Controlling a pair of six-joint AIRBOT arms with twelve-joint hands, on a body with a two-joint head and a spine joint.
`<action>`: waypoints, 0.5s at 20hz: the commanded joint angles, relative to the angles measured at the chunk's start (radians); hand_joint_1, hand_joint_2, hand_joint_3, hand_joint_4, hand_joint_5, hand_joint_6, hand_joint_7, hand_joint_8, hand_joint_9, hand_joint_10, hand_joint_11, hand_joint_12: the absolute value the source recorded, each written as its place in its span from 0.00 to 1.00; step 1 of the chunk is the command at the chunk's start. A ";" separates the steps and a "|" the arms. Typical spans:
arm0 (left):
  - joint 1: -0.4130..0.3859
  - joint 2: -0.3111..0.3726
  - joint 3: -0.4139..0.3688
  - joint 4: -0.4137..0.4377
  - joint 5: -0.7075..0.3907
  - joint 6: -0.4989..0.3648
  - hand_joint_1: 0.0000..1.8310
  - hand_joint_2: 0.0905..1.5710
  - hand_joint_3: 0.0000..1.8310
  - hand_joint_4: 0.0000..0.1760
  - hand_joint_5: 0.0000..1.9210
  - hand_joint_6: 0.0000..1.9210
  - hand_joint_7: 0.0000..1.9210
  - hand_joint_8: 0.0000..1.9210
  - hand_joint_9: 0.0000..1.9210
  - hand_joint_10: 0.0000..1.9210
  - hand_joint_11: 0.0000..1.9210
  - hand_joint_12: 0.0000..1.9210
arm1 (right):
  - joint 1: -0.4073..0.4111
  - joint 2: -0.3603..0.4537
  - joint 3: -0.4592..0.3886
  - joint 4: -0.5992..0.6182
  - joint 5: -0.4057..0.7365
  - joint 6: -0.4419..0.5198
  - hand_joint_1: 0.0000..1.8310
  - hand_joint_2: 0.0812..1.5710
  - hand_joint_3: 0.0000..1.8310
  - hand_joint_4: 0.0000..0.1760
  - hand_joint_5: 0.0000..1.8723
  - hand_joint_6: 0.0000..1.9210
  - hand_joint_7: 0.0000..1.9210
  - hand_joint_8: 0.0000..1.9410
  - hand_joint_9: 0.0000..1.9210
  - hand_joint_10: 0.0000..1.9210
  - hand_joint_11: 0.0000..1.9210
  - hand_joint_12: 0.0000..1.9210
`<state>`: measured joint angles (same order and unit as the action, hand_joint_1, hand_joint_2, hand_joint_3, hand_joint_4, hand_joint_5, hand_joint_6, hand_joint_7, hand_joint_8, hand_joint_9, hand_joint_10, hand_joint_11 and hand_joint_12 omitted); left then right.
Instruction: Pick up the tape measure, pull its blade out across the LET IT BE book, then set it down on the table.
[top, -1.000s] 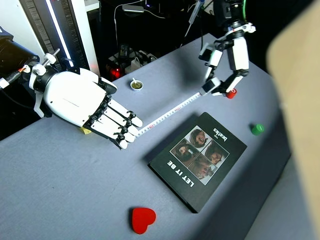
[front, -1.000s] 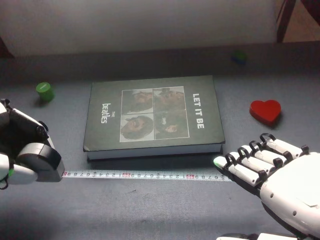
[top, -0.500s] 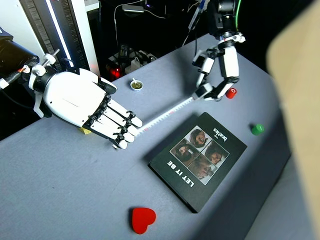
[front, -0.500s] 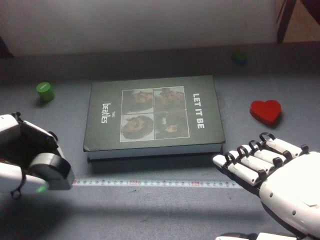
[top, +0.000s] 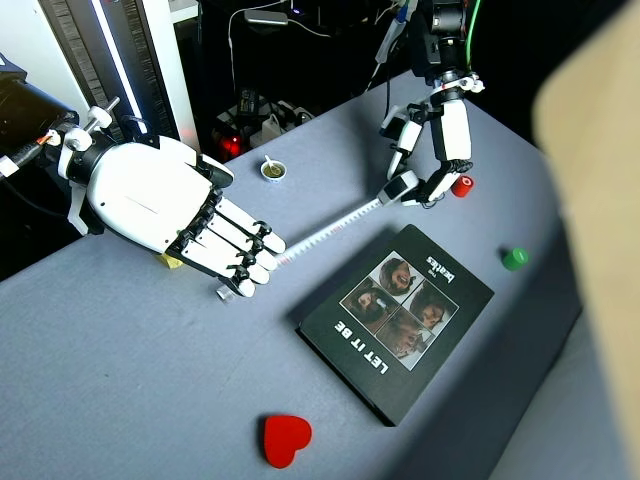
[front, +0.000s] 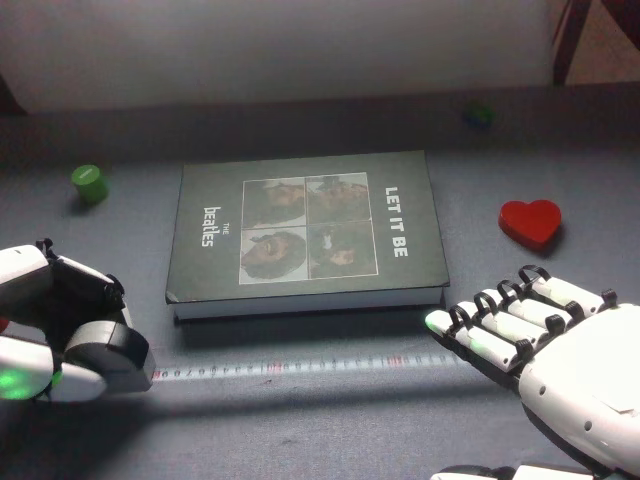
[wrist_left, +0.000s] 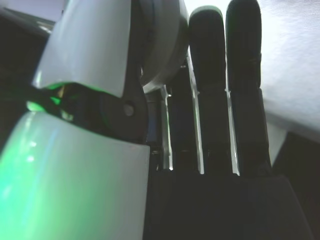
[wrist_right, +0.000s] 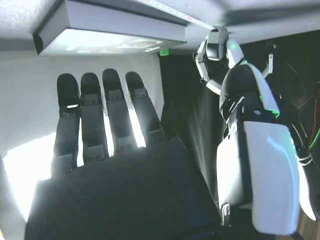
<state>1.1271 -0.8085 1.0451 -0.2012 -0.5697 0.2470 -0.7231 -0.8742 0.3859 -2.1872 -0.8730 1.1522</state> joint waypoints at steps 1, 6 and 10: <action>0.000 -0.005 0.008 -0.019 -0.111 -0.009 0.52 0.73 0.00 0.00 0.39 0.27 0.48 0.07 0.48 0.07 0.31 0.39 | 0.004 -0.001 -0.008 -0.069 -0.065 0.009 0.02 0.69 0.00 0.00 0.05 0.00 0.07 0.00 0.08 0.00 0.00 0.35; 0.003 0.003 0.008 -0.020 -0.122 -0.009 0.34 0.70 0.00 0.00 0.34 0.00 0.36 0.00 0.34 0.00 0.20 0.36 | 0.005 0.000 -0.008 -0.071 -0.070 0.012 0.02 0.69 0.00 0.00 0.05 0.00 0.08 0.00 0.08 0.00 0.00 0.33; -0.015 0.024 0.026 -0.016 -0.126 -0.005 0.24 0.66 0.00 0.00 0.23 0.00 0.24 0.00 0.23 0.00 0.11 0.33 | 0.005 0.000 -0.007 -0.072 -0.069 0.012 0.02 0.69 0.00 0.00 0.06 0.00 0.08 0.00 0.09 0.00 0.00 0.36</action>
<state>1.1191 -0.7937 1.0660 -0.1963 -0.5915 0.2470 -0.7231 -0.8742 0.3859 -2.1891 -0.8761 1.1553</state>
